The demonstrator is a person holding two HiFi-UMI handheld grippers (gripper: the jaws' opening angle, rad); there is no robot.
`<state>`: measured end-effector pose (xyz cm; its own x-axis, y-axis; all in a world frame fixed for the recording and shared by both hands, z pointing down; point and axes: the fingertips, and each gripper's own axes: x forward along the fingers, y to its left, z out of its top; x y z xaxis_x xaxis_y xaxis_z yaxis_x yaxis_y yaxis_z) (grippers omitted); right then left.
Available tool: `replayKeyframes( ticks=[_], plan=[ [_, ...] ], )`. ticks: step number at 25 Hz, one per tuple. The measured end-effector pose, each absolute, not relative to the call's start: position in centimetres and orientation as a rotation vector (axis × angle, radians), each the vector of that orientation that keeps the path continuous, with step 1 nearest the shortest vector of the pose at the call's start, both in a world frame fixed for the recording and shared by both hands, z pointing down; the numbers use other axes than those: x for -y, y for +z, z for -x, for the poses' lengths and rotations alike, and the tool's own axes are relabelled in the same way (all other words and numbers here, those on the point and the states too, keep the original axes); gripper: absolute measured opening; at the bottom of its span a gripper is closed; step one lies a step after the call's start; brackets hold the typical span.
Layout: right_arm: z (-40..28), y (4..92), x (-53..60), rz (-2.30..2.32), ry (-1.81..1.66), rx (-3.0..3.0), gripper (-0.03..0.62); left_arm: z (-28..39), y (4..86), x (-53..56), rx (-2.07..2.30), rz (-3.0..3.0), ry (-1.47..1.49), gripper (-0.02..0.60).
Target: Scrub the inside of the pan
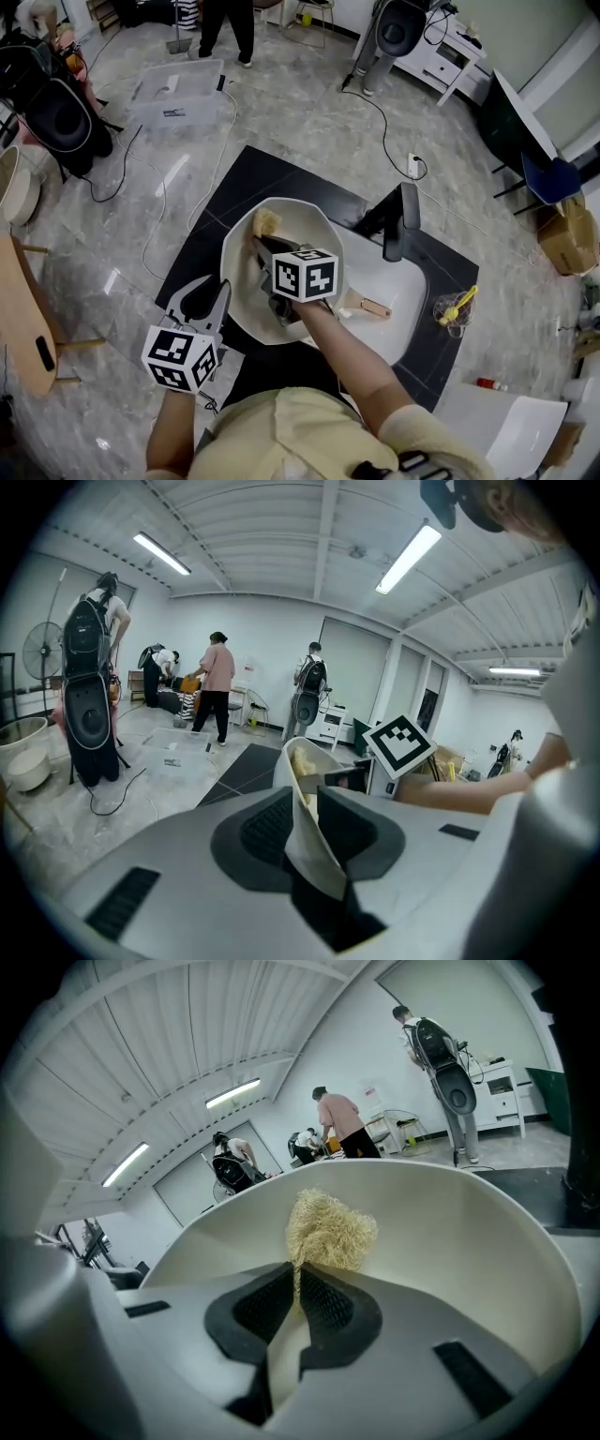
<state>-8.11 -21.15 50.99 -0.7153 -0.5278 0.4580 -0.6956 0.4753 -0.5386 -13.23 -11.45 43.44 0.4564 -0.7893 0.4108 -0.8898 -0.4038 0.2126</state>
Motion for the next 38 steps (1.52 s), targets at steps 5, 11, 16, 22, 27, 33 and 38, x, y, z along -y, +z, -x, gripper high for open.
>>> replayKeyframes(
  ticks=[5,11,16,22,27,33,38],
  plan=[
    [9.6,50.5,19.3,-0.935,1.030,2.534,0.032,13.2,43.6,11.2,1.418,-2.304,0.337,0.081],
    [11.5,49.6,16.5,-0.768,0.948,2.577,0.032,13.1,43.7,11.0,1.423,-2.293,0.330,0.081],
    [12.6,49.5,14.5,-0.643,0.879,2.601,0.032,13.3,43.8,11.0,1.435,-2.284,0.318,0.081],
    [12.9,49.5,12.6,-0.518,0.804,2.614,0.032,13.1,43.9,10.9,1.436,-2.280,0.321,0.081],
    [12.7,49.9,10.3,-0.371,0.748,2.592,0.032,12.9,44.0,11.0,1.443,-2.277,0.321,0.081],
    [11.7,51.1,7.5,-0.188,0.698,2.517,0.032,12.7,44.3,11.2,1.456,-2.291,0.354,0.081],
    [10.6,52.1,5.3,-0.066,0.667,2.436,0.032,12.8,44.5,11.2,1.468,-2.294,0.371,0.081]
  ],
)
